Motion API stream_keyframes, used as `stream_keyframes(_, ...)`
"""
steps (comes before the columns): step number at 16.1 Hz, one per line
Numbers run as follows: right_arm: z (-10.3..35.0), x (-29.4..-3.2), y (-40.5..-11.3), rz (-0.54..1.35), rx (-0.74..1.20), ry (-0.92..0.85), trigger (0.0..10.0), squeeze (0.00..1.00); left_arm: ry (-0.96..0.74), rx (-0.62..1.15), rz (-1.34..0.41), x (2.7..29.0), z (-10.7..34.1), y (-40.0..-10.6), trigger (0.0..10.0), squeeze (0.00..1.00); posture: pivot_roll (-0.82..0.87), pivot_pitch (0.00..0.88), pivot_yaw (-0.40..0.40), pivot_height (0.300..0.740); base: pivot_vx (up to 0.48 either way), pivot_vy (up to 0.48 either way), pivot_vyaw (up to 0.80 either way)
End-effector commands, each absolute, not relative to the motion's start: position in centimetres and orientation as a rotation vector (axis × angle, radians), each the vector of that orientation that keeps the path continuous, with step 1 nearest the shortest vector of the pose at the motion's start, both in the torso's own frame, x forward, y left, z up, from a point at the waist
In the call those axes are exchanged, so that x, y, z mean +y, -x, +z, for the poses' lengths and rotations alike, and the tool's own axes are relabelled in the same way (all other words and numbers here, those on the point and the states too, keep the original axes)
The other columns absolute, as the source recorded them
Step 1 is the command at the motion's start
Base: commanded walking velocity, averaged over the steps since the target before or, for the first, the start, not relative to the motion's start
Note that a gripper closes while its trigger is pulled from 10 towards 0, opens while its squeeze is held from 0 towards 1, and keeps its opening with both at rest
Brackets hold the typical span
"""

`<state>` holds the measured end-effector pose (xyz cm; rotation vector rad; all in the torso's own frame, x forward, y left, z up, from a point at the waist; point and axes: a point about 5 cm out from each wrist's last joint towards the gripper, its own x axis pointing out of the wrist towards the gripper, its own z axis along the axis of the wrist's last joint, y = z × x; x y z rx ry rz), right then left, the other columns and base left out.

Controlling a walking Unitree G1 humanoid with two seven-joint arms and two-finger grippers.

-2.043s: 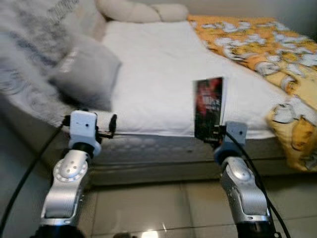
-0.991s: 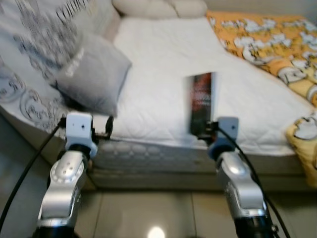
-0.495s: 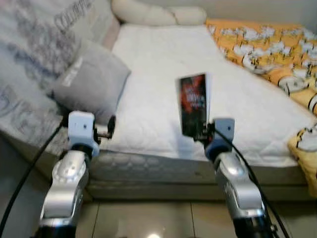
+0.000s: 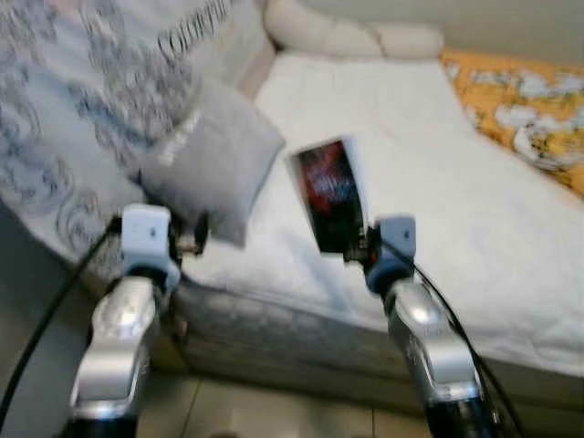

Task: Clean up the room

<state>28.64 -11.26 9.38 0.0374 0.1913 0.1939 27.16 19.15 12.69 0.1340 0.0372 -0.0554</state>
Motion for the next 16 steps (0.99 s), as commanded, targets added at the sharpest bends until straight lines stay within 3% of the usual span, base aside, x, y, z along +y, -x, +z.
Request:
stream_keyframes(1, 10.33, -12.92, -29.01, 0.148, 0.142, -0.026, 10.0, 0.00, -0.139, 0.029, -0.090, 18.29, 12.86, -27.25, 10.0, 0.54, -0.03, 0.000, -0.027, 0.740, 0.345, 0.000, 0.00)
stream_keyframes(16, 9.78, -12.40, -28.79, 0.178, 0.167, -0.043, 10.0, 0.00, -0.155, 0.037, -0.107, 18.43, 12.63, -26.75, 10.0, 0.54, -0.02, 0.000, -0.030, 0.740, 0.342, 0.000, 0.00)
